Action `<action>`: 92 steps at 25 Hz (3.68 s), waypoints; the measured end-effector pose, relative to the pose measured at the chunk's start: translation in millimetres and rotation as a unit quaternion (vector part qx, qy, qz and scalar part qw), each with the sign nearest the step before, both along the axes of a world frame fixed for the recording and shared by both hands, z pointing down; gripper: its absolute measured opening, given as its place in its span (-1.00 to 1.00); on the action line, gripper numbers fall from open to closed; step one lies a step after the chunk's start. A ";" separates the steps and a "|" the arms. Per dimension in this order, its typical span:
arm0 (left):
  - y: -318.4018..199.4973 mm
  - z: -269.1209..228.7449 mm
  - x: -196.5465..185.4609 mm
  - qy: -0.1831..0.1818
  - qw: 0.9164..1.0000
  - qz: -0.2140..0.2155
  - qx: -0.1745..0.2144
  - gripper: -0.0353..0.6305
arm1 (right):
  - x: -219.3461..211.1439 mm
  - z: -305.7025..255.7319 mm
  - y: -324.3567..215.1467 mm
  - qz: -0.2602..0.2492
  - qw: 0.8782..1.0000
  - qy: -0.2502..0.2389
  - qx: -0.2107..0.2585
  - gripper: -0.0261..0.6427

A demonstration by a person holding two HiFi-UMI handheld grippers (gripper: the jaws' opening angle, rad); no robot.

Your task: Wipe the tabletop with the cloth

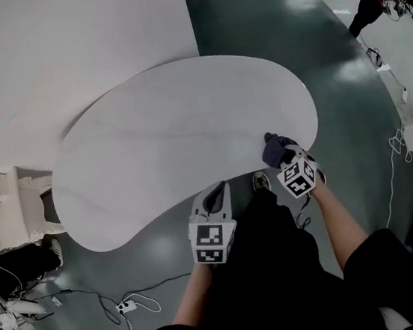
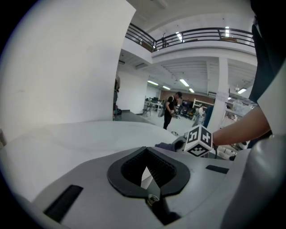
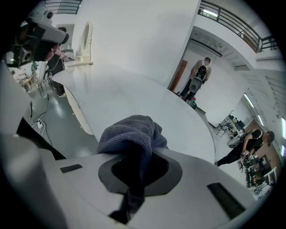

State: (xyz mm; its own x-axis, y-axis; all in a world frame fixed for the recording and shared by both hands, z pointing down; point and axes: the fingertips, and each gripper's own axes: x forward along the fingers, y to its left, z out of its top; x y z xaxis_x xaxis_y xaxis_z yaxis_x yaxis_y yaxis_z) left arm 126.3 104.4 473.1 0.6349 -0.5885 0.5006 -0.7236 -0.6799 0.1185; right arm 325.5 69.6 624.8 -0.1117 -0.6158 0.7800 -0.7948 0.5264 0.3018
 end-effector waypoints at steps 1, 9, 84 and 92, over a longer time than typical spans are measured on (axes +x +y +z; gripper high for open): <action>0.3 -2.2 -4.7 0.006 1.000 -0.006 0.001 -0.87 | -4.0 0.7 1.3 -0.003 1.000 0.003 -0.007 -0.87; -4.0 -6.9 -20.0 0.027 0.999 -0.026 -0.002 -0.87 | -6.4 3.7 -3.1 0.003 0.999 0.009 -0.051 -0.87; -84.8 35.1 -91.6 -0.002 0.992 0.089 -0.086 -0.87 | -138.3 -7.0 -81.6 0.060 0.998 -0.031 -0.004 -0.87; -66.1 34.9 -110.9 0.019 0.991 0.090 -0.099 -0.87 | -181.2 -2.6 -36.0 0.056 0.998 -0.017 -0.032 -0.87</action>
State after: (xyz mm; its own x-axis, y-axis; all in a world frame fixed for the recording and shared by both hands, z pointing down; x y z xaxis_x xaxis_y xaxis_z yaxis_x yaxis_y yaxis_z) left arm 15.5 38.3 507.9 0.7408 -0.3564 0.5694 -0.5856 -0.7579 0.2875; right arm 144.3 33.6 622.1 -0.0715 -0.5754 0.8147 -0.8586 0.4512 0.2433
